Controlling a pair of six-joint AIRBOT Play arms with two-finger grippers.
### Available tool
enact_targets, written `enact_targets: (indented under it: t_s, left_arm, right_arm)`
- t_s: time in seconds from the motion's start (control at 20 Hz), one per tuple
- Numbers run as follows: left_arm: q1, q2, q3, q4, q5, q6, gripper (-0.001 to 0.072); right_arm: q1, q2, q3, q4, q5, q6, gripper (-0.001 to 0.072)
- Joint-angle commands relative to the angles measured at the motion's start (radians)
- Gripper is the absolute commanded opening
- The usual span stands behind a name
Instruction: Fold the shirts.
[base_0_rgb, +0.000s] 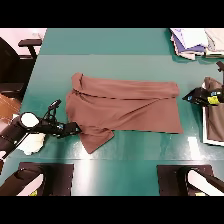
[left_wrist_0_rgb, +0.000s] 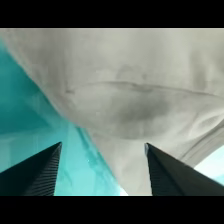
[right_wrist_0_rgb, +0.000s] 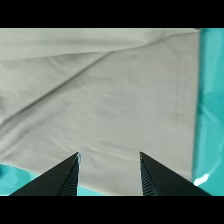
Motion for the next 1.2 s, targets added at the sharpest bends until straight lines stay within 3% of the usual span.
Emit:
enact_targets:
  t_s: [0.0, 0.3, 0.35, 0.4, 0.45, 0.55, 0.6, 0.65, 0.85, 1.15]
  left_arm:
    - [-0.001, -0.002, -0.021, -0.048, 0.049, 0.049, 0.061]
    - [-0.001, -0.002, -0.059, -0.09, 0.052, 0.099, 0.0609]
    - [-0.001, -0.002, -0.065, -0.095, 0.053, 0.1, 0.0552]
    - [-0.001, -0.002, -0.068, -0.097, 0.056, 0.101, 0.0436]
    - [-0.001, -0.002, -0.068, -0.097, 0.067, 0.101, 0.0369]
    - [-0.001, -0.002, -0.067, -0.102, 0.101, 0.099, 0.0359]
    - [-0.001, -0.002, -0.067, -0.105, 0.108, 0.099, 0.0233]
    - [-0.001, -0.002, -0.067, -0.106, 0.108, 0.108, 0.0048]
    - [0.0, 0.0, -0.038, -0.082, 0.032, 0.107, 0.0028]
    - [-0.001, 0.109, 0.03, 0.133, -0.167, 0.021, 0.0027]
  right_arm:
    - [0.0, 0.005, -0.003, 0.06, -0.003, 0.0, 0.0428]
    - [0.0, 0.005, -0.003, 0.083, -0.011, 0.01, 0.0428]
    - [0.0, 0.004, -0.003, 0.083, -0.011, 0.01, 0.0428]
    - [0.0, 0.004, -0.003, 0.083, -0.011, 0.01, 0.0428]
    - [0.0, 0.004, -0.003, 0.083, -0.012, 0.01, 0.0428]
    - [0.0, 0.004, -0.003, 0.083, -0.011, 0.01, 0.0428]
    - [0.0, 0.005, -0.003, 0.083, -0.009, 0.01, 0.0428]
    - [-0.001, 0.005, -0.003, 0.08, -0.005, 0.01, 0.0428]
    - [0.0, 0.004, -0.003, 0.039, 0.023, 0.01, 0.0428]
    - [-0.033, 0.005, -0.066, -0.296, 0.163, 0.081, 0.0436]
